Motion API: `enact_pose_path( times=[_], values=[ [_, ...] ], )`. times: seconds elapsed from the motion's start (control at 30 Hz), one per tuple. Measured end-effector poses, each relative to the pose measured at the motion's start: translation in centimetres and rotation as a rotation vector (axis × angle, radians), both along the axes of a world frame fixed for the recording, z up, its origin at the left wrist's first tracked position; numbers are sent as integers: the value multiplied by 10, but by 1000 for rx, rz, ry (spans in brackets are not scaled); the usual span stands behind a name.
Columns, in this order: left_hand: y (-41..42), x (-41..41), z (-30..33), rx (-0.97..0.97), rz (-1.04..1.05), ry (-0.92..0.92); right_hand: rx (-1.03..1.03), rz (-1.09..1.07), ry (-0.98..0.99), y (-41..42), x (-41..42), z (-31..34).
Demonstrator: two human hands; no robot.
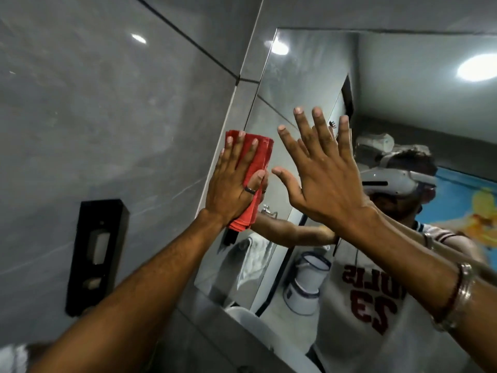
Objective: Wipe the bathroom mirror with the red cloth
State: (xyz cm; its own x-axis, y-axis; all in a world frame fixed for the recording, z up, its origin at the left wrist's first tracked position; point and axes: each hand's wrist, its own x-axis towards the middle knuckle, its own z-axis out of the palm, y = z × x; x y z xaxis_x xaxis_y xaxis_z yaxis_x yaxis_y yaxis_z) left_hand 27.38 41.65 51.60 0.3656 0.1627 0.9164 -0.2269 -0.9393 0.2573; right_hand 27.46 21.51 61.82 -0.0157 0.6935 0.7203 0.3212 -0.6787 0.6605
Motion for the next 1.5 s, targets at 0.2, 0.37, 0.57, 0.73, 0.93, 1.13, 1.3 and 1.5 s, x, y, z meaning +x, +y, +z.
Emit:
enact_pose_path(
  times=[0.2, 0.37, 0.57, 0.73, 0.93, 1.13, 1.3, 1.5],
  values=[
    [-12, -4, -106, -104, -34, 33, -34, -66, 153, -28, -18, -53],
    [-17, -5, -127, -121, -42, 30, -84, -50, 189, -62, -38, -82],
    [-31, -8, -50, -170, -52, -1, -10, -63, 145, -100, -54, -46],
    [-37, -8, 79, -202, -47, -81, 36, -66, 123, -120, -55, -25],
    [-49, -1, 208, -278, -74, -143, 76, -136, 109, -148, -42, 41],
    [-96, -5, 232, -227, 11, -147, 296, -148, 70, -190, -58, 100],
    [-162, -11, 248, -128, -25, -196, 410, -193, 106, -243, -74, 113],
    [-132, -12, 226, -165, -257, -221, 400, -254, 178, -290, -87, 107]
  ],
)
